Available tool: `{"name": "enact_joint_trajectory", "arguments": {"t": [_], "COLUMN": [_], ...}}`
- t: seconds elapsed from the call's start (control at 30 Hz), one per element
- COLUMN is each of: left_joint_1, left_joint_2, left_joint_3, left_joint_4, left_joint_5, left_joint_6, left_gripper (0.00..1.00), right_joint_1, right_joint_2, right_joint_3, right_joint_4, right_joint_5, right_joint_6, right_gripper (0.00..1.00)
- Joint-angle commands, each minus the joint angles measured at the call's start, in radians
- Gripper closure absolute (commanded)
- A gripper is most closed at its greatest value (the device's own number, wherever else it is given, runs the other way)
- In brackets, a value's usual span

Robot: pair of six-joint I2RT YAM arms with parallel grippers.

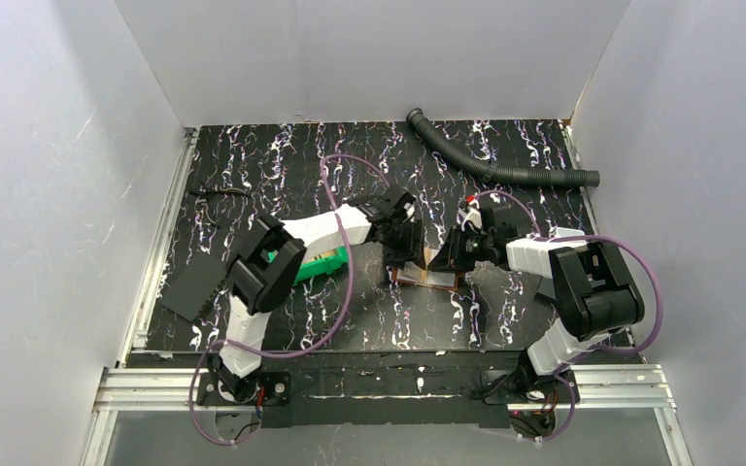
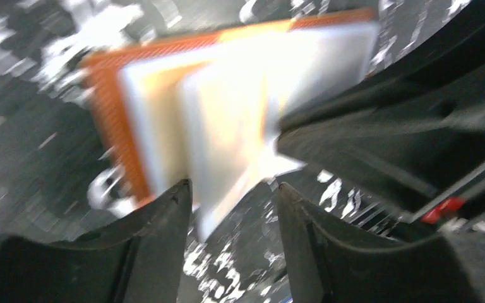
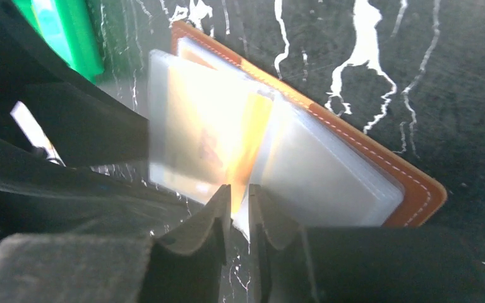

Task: Put the credit cards into the card holder
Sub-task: Pick up the credit card from the storage box.

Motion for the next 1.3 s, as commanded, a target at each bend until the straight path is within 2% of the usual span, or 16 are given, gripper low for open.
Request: {"name": "enact_joint_trajectory", "arguments": {"t": [0.0, 0.23, 0.37, 0.5, 0.77, 0.87, 1.0, 1.17, 1.27], "left_joint_1": [0.079, 0.13, 0.126, 0.116, 0.088, 0.083, 0.083, 0.083, 0.084], "left_joint_2": [-0.225, -0.226, -0.166, -0.129, -0.051, -0.034, -0.051, -0.04, -0.049], "left_joint_3": [-0.121, -0.156, -0.143, -0.13, -0.099, -0.108, -0.132, -0.116, -0.121], "left_joint_4": [-0.135, -0.096, -0.046, -0.018, -0.01, -0.015, -0.022, -0.064, -0.068], "left_joint_5": [-0.133, -0.041, 0.012, 0.022, 0.017, -0.008, -0.048, -0.073, -0.079], "left_joint_6": [0.075, 0.063, 0.043, 0.034, 0.017, 0.01, 0.007, 0.024, 0.031], "left_gripper": [0.46, 0.46, 0.49, 0.45, 0.46, 0.46, 0.48, 0.64, 0.69], "right_joint_1": [-0.004, -0.001, -0.001, 0.011, 0.026, 0.027, 0.026, 0.019, 0.017], "right_joint_2": [-0.017, -0.029, -0.023, 0.01, 0.124, 0.151, 0.1, -0.009, -0.053], "right_joint_3": [0.043, 0.062, 0.063, 0.053, 0.011, 0.018, 0.045, 0.146, 0.206], "right_joint_4": [-0.043, -0.054, -0.02, 0.056, 0.161, 0.143, 0.082, -0.091, -0.214], "right_joint_5": [-0.043, -0.051, -0.08, -0.088, -0.051, -0.06, -0.055, -0.01, 0.056], "right_joint_6": [-0.071, -0.092, -0.066, -0.015, 0.007, -0.014, -0.032, -0.091, -0.146], "right_gripper": [0.72, 0.71, 0.76, 0.81, 0.84, 0.85, 0.85, 0.78, 0.72]}}
